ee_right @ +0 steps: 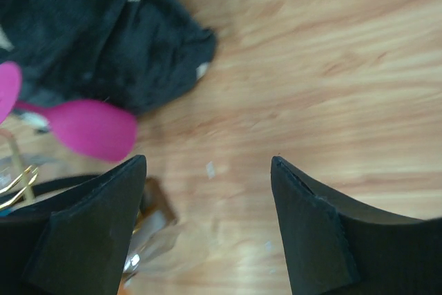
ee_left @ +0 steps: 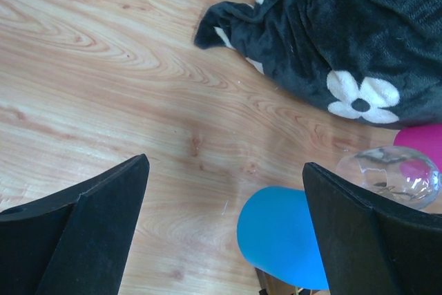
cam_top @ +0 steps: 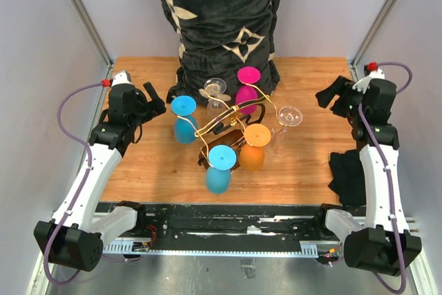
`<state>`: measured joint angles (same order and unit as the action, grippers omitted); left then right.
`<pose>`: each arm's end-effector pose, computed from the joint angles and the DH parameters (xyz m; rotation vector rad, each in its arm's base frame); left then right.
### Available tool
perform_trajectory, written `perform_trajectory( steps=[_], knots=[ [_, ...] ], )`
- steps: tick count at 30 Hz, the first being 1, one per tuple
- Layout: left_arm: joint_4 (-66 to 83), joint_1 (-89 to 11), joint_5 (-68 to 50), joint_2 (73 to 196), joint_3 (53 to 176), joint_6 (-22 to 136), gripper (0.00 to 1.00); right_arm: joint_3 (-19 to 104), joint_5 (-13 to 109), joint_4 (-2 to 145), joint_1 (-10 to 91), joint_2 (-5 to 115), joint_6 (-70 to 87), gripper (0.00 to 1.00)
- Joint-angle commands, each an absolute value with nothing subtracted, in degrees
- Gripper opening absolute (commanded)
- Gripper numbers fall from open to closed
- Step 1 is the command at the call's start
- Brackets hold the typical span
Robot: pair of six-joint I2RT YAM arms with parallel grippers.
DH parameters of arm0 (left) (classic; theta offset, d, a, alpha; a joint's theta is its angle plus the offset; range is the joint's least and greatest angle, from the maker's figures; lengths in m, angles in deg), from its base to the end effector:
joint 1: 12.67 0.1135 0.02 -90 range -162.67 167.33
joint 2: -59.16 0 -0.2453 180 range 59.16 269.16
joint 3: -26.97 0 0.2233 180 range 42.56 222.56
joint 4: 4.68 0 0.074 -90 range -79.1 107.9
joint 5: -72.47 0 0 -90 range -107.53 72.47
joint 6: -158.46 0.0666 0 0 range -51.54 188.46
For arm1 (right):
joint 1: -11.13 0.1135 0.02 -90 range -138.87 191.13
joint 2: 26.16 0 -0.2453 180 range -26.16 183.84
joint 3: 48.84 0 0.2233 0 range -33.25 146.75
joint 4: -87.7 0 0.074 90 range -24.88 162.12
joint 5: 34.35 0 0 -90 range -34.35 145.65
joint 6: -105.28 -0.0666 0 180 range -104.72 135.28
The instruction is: Take the wine glass off the wine glass rack
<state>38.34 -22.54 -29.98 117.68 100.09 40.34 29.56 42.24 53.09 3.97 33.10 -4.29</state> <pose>0.2293 -0.0253 0.3128 -0.4578 2.0078 -0.1866 0.2394 -0.0145 0.3605 0.2654 1.8298 0.3667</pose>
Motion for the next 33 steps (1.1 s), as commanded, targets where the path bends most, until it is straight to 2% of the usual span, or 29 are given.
perform_trajectory(
  steps=[1,2,5,7,9,12,16,19,25,29,33],
  knots=[
    [39.47,-22.34,-28.31,116.78,101.76,39.51,0.99,25.01,17.52,48.62,-0.29,32.04,-16.66,0.73],
    [39.9,-22.26,-27.12,117.14,102.14,38.87,0.96,24.09,15.19,49.46,-0.48,31.57,-17.62,0.72],
    [40.63,-22.33,-21.51,117.71,102.66,37.9,0.77,22.01,11.11,52.72,-0.56,30.04,-20.12,0.72],
    [42.18,-22.33,-20.95,117.36,103.75,37.83,0.73,22.08,10.52,52.89,-0.63,29.47,-20.45,0.72],
    [44.34,-22.27,-21.44,116.19,105.11,38.32,0.73,22.17,9.74,52.93,-0.62,29.63,-20.83,0.73],
    [49.26,-22.3,-21.79,113.64,106.43,36.98,0.8,21.45,9.17,54.29,-0.61,29.16,-22.05,0.73],
    [47.82,-22.29,-14.23,108.67,98.99,33.99,0.81,21.04,8.78,55.11,-0.64,28.76,-22.42,0.73],
    [47.44,-22.34,-16.94,107.55,95.11,35.04,0.82,20.94,8.01,55.59,-0.57,28.99,-22.25,0.73],
    [49.23,-22.29,-22.04,110.4,103.82,38.0,0.84,21.85,5.61,54.46,-0.54,30.12,-21.77,0.54],
    [50.6,-22.33,-24.68,112.6,108.75,37.98,0.87,22.27,4.39,52.64,-0.56,30.17,-20.74,0.51],
    [49.32,-22.29,-24.14,113.27,109.57,37.73,0.88,21.44,2.28,52.46,-0.49,30.28,-20.12,0.42]
  ],
)
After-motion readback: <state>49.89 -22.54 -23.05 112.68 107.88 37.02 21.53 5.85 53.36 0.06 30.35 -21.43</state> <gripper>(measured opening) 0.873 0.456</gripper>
